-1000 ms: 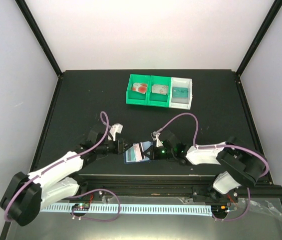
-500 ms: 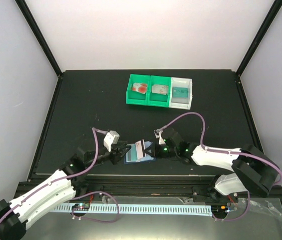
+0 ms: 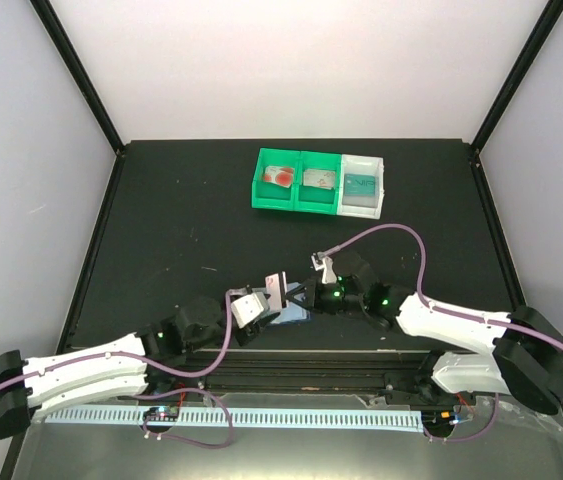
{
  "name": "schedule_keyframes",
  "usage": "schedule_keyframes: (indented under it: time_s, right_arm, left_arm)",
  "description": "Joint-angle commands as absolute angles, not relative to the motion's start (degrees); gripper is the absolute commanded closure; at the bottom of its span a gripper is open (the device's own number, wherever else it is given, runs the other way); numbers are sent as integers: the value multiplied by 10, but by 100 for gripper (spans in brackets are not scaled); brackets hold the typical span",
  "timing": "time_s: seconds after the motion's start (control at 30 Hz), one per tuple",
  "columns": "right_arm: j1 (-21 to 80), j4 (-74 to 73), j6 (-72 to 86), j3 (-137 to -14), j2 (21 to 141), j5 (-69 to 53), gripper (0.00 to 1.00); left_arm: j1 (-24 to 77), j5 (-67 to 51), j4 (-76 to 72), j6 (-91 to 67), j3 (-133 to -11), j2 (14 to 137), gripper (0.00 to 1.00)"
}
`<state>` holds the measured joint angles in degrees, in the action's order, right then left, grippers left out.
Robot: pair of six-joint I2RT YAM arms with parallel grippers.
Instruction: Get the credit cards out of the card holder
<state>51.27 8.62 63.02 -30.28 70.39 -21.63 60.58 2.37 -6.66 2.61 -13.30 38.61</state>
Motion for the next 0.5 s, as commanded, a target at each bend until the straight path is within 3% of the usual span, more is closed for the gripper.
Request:
schedule_keyframes:
  time_s: [0.0,0.47]
  right_arm:
    - [511,112,655,-301,687,-225,99]
    - [510,153,689,-291,680,-241,99]
  left_arm:
    - [645,137,-124,125,-143,402,53]
    - [715,261,-180,209,-157,509,51]
